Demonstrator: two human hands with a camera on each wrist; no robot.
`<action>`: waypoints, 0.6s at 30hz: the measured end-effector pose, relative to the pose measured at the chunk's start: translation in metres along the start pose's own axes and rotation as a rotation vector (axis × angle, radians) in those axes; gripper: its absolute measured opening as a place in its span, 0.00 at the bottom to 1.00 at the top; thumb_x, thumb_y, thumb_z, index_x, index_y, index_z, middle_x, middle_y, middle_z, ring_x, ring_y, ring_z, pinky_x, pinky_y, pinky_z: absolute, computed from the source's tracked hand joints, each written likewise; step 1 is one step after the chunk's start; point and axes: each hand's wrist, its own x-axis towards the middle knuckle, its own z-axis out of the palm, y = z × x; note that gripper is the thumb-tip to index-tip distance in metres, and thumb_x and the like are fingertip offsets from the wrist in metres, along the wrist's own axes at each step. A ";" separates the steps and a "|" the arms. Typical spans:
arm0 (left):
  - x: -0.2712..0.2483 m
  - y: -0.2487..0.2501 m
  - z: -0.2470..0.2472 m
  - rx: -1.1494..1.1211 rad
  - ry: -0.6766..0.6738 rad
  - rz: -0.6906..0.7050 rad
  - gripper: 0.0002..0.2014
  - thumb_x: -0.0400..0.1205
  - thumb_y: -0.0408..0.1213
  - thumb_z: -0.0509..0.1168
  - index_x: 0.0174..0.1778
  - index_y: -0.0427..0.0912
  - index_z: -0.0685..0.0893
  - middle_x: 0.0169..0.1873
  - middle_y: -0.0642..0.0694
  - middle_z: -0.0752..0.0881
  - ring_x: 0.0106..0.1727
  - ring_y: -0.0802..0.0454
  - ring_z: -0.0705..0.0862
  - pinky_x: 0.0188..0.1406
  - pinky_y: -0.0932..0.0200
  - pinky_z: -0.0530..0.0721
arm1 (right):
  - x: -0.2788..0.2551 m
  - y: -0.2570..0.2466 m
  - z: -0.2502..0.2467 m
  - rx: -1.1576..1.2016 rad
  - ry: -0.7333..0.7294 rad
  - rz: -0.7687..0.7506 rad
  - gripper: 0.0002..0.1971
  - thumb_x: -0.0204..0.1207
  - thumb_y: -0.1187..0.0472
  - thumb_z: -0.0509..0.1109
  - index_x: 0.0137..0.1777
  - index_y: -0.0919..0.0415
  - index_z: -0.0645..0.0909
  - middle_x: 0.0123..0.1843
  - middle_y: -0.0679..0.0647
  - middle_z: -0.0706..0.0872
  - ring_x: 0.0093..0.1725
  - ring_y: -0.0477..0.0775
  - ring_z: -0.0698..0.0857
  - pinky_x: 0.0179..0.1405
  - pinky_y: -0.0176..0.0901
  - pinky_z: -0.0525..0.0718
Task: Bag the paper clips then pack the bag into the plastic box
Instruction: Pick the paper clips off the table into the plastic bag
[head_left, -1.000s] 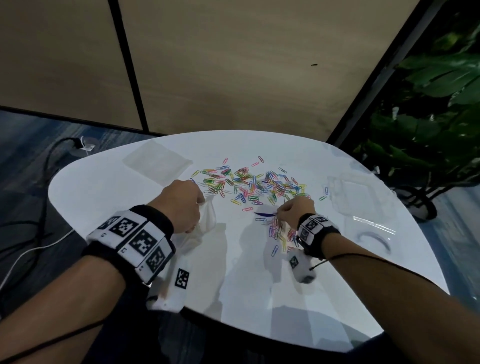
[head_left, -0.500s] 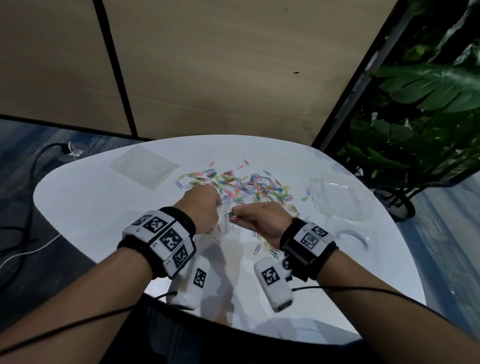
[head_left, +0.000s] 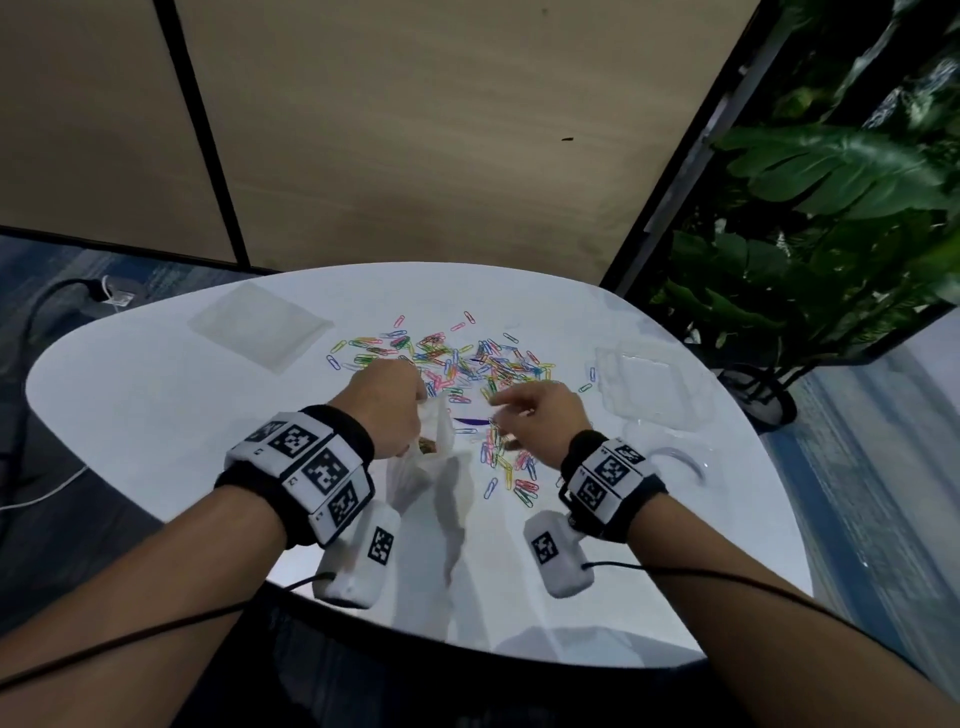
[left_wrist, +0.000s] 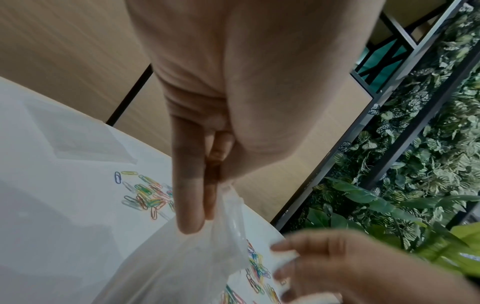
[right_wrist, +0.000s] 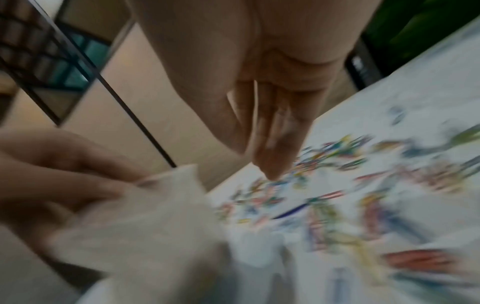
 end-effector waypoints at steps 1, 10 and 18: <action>0.000 -0.001 -0.002 -0.006 -0.002 -0.005 0.16 0.82 0.21 0.62 0.62 0.33 0.88 0.45 0.33 0.93 0.46 0.38 0.93 0.53 0.44 0.93 | 0.003 0.012 -0.007 -0.153 -0.032 0.088 0.18 0.74 0.65 0.75 0.64 0.59 0.83 0.51 0.55 0.90 0.40 0.53 0.92 0.43 0.47 0.92; 0.006 -0.017 -0.014 0.013 -0.014 -0.030 0.14 0.81 0.20 0.64 0.59 0.32 0.89 0.41 0.34 0.93 0.45 0.38 0.93 0.52 0.43 0.93 | 0.014 0.077 0.028 -0.565 -0.075 0.291 0.48 0.61 0.46 0.83 0.79 0.55 0.63 0.79 0.63 0.62 0.72 0.61 0.75 0.64 0.43 0.76; 0.007 -0.017 -0.018 0.027 -0.011 -0.029 0.15 0.82 0.22 0.60 0.57 0.32 0.90 0.39 0.35 0.93 0.43 0.41 0.94 0.52 0.45 0.93 | 0.055 0.065 0.052 -0.712 -0.024 0.073 0.33 0.77 0.50 0.69 0.81 0.49 0.63 0.81 0.60 0.59 0.76 0.67 0.70 0.71 0.54 0.76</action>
